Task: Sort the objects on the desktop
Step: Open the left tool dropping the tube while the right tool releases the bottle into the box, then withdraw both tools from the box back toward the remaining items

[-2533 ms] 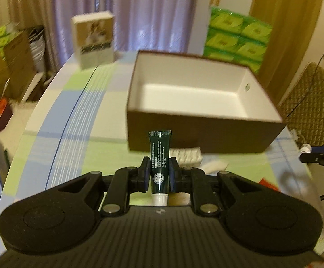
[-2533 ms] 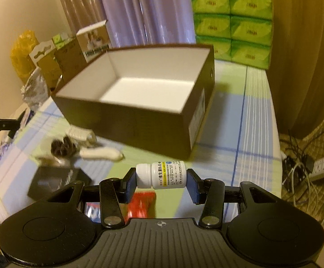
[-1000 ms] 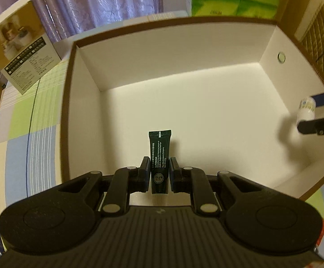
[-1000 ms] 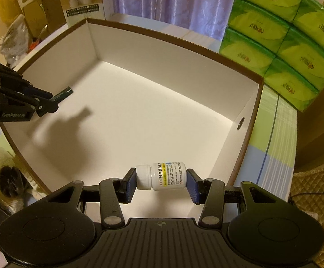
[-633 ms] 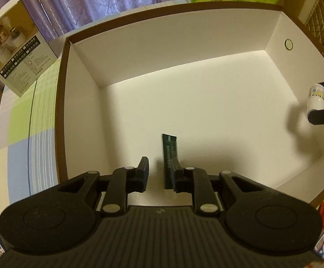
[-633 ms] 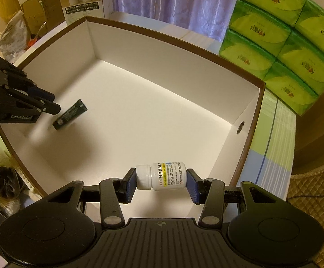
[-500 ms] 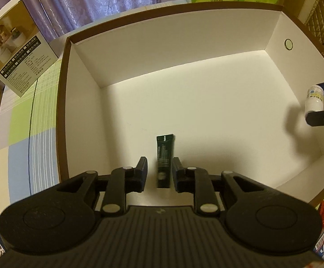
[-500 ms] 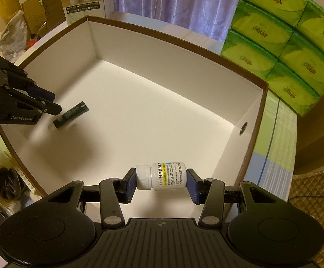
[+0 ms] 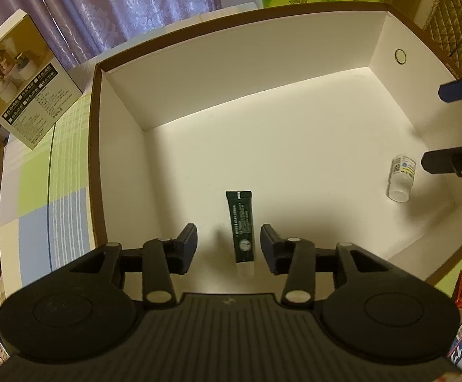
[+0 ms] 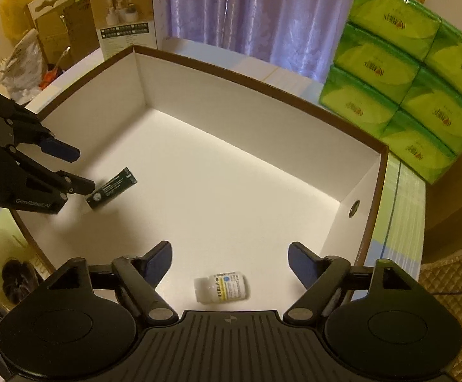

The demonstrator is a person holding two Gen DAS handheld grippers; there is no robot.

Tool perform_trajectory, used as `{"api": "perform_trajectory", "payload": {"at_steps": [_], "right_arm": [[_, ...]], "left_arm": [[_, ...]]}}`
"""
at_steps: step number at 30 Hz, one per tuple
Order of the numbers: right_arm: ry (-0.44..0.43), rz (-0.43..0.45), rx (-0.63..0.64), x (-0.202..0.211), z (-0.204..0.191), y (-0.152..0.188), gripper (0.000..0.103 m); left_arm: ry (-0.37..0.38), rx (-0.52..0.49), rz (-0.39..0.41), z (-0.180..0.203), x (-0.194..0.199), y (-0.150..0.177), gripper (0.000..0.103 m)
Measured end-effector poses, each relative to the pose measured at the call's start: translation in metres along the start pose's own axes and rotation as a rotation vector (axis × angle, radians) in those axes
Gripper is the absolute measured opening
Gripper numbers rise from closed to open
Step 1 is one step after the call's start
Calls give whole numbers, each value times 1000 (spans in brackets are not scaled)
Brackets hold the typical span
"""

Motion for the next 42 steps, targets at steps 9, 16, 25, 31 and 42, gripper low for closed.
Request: {"api": "perform_trajectory", "payload": {"at_steps": [9, 16, 25, 31, 42], "right_arm": [[-5, 7, 13, 8, -6, 6, 95], [0, 20, 19, 21, -10, 8, 99], [5, 50, 7, 41, -16, 17, 101], [2, 85, -5, 62, -23, 25, 101], [2, 169, -26, 104, -41, 41, 101]], "left_arm": [[6, -15, 54, -1, 19, -3, 65], [11, -12, 85, -4, 37, -2, 78], [7, -1, 122, -8, 64, 7, 85], [22, 13, 153, -13, 91, 18, 86], [45, 84, 198, -36, 138, 46, 86]]}}
Point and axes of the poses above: each gripper's, at about its wrist camera, not at the fingertips, and x roughly against the way its jaws point, z to its right, y to its underside, the point moved 2 cm from there along -x, roughly the way its jaws point, and after that the axes turned 15 degrees about -y, right-handed, at the moved point
